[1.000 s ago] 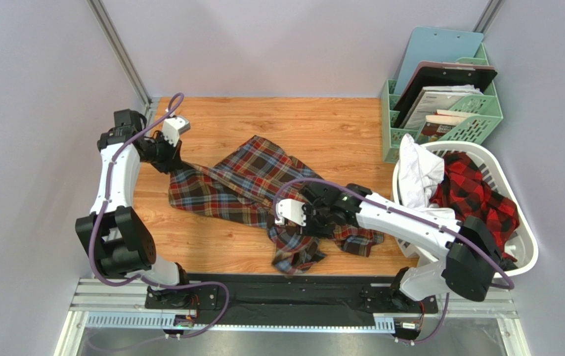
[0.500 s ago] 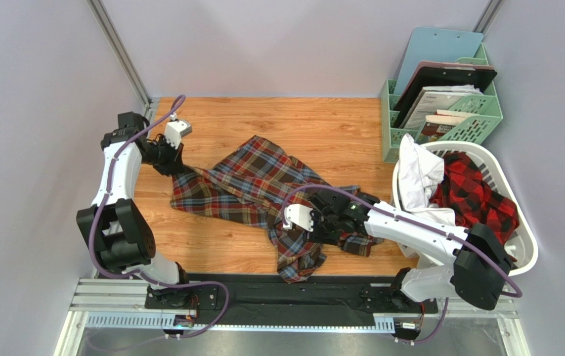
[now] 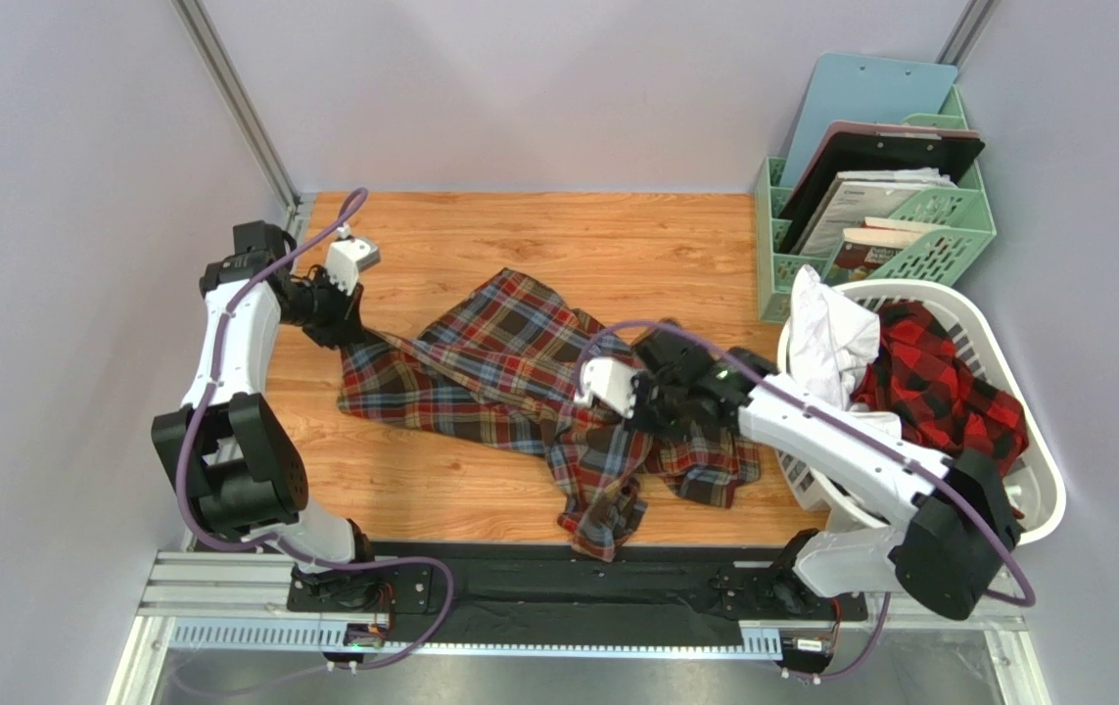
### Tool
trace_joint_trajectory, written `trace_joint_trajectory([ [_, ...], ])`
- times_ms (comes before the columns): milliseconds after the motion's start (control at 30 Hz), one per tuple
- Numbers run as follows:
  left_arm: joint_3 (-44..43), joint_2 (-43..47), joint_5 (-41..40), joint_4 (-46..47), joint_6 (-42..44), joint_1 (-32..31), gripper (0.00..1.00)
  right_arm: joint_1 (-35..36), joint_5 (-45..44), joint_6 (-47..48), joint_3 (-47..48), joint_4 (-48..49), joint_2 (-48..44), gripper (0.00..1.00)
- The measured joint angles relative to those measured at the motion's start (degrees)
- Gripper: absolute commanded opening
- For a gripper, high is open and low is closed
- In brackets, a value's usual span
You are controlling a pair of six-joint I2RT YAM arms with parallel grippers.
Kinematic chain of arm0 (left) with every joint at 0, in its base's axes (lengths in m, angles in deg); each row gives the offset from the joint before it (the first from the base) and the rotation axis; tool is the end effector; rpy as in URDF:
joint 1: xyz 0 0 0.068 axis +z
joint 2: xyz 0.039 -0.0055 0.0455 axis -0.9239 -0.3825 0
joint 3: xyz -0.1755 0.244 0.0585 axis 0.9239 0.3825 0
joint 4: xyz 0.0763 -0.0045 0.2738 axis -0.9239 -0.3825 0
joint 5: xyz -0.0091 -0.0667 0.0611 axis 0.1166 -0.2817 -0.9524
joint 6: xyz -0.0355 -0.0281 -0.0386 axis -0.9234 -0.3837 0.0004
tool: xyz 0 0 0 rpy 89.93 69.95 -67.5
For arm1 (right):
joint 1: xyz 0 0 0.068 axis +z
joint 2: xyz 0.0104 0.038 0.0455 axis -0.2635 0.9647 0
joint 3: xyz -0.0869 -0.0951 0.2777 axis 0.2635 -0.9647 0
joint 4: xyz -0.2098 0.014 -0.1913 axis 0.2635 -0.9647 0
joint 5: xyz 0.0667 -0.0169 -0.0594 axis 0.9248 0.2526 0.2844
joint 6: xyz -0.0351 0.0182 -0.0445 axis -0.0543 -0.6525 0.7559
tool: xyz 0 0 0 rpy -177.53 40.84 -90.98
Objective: Fold and stack the long sleeve shirts
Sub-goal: Flatten the shirt out
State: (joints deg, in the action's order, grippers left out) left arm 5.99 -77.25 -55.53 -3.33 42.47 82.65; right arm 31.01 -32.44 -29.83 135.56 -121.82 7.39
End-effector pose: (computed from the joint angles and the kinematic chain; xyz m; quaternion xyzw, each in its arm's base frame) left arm 0.3230 0.0618 0.3084 0.2926 0.8939 -0.1641 0.2972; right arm 0.1812 0.1956 0.2568 -0.6594 0.7237 0.0626 0.1938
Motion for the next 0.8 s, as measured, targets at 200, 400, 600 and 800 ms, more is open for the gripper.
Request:
trace_joint_trajectory([
  [200,-5.22,0.63,0.59,-1.6,-2.49,0.0,0.0,-10.69,-0.04,1.84,16.65,-4.24,-3.23,0.0],
  [400,-18.93,2.54,2.45,-2.62,-7.5,0.0,0.0,-15.67,-2.82,1.55,31.58,-3.69,-3.69,0.0],
  [600,-27.52,8.13,2.69,-1.31,-12.41,0.0,0.0,-17.94,-8.94,0.92,41.99,-0.28,-3.85,0.0],
  [800,-25.66,21.4,0.94,2.8,-16.55,-0.02,0.0,-18.23,-11.74,-0.87,52.39,1.46,-7.34,0.0],
])
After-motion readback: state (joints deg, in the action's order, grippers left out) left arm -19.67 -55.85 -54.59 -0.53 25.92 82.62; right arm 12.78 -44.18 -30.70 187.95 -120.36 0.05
